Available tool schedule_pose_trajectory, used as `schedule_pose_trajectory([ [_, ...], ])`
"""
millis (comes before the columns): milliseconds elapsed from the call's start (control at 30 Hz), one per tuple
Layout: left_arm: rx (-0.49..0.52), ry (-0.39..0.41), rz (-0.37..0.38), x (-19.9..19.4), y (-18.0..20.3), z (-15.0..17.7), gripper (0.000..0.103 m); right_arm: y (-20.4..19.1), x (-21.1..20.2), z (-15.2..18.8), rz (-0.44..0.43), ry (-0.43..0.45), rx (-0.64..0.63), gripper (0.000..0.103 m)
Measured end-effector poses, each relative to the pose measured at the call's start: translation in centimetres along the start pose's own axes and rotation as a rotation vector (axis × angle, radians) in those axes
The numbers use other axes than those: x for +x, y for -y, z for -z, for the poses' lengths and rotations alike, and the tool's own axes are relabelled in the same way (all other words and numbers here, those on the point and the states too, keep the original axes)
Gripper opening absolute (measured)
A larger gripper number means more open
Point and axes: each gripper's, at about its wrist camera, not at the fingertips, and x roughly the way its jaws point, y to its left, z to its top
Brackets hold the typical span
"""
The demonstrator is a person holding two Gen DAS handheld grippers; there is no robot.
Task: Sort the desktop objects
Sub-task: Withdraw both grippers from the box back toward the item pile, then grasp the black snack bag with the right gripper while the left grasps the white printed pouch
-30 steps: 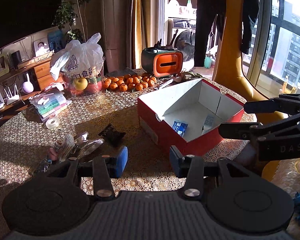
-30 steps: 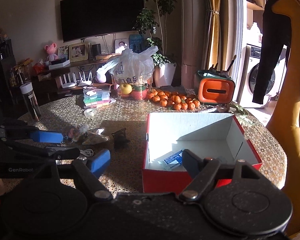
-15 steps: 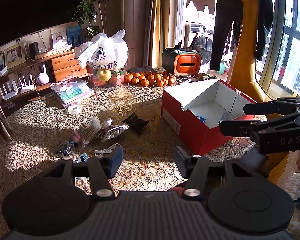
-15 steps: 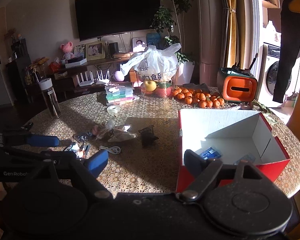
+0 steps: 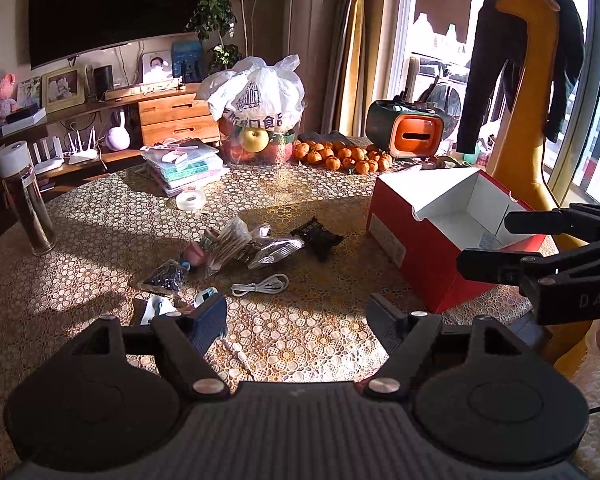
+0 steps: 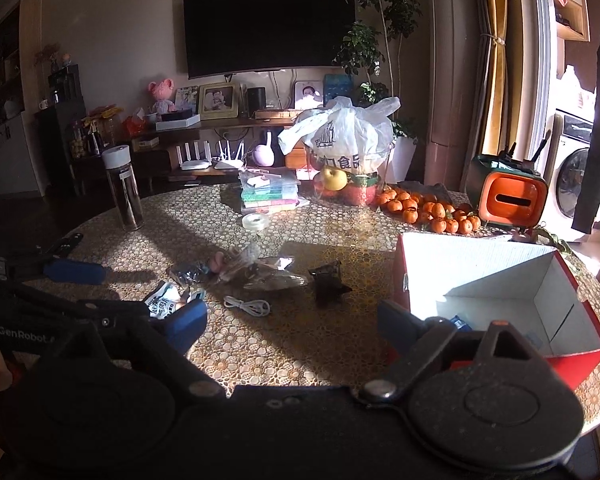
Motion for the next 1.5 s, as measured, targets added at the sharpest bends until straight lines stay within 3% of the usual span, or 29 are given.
schedule_pose_trajectory([
  [500,-0.027,0.004,-0.124,1.9,-4.1,0.9,0.084,-0.6,4.3,0.0,-0.014,0.007,-0.007,0.099],
  [700,-0.041,-0.035,-0.121,3.7,-5.3,1.3,0.084,-0.7,6.6,-0.1,-0.010,-0.011,-0.021,0.099],
  [767,-0.034,-0.038,-0.122,4.3,-5.5,1.5,0.090,-0.7,7.2,-0.1,-0.011,-0.011,-0.024,0.099],
  [833,-0.027,-0.040,-0.122,4.9,-5.7,1.7,0.103,-0.6,7.8,-0.1,-0.010,-0.012,-0.027,0.100],
  [1500,-0.056,-0.096,-0.186,11.8,-8.9,2.5,0.103,0.6,16.4,0.2,0.040,-0.045,-0.054,0.103],
])
